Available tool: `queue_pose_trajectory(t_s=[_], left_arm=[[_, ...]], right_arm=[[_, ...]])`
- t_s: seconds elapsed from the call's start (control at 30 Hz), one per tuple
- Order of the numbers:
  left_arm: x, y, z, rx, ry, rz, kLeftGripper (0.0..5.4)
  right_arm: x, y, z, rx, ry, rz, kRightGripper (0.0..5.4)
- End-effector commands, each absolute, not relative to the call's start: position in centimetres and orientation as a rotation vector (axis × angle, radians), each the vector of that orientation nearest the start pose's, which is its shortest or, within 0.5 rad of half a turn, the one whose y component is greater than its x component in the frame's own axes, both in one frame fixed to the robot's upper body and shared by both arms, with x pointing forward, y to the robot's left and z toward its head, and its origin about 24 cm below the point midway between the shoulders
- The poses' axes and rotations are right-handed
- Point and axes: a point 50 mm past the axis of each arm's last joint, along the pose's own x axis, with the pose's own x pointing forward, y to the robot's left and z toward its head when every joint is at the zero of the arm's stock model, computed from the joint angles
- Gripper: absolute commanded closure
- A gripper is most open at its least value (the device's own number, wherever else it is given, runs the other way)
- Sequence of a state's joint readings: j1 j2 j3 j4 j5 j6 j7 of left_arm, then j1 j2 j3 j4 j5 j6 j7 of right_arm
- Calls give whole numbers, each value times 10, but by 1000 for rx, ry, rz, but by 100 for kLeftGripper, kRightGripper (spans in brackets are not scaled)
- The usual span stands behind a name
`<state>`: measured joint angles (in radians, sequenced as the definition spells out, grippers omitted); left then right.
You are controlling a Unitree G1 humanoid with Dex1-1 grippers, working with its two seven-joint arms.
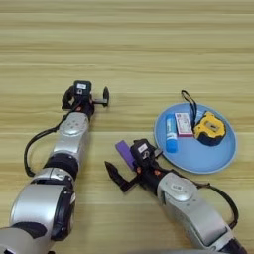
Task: Move the objects on the table
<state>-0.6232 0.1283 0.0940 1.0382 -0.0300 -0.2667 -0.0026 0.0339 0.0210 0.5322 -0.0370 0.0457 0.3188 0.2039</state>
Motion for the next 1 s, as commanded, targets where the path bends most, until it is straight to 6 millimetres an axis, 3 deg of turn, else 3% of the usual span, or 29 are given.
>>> queue_pose_trajectory(t_s=[0.03,0.73,1.0], left_arm=[[353,167,21,99,172,2,0],[353,166,22,88,165,5,0],[353,165,22,87,162,4,0]], right_arm=[[194,-1,8,81,407,741,61],[193,-1,6,61,399,752,277],[194,-2,7,57,391,750,385]])
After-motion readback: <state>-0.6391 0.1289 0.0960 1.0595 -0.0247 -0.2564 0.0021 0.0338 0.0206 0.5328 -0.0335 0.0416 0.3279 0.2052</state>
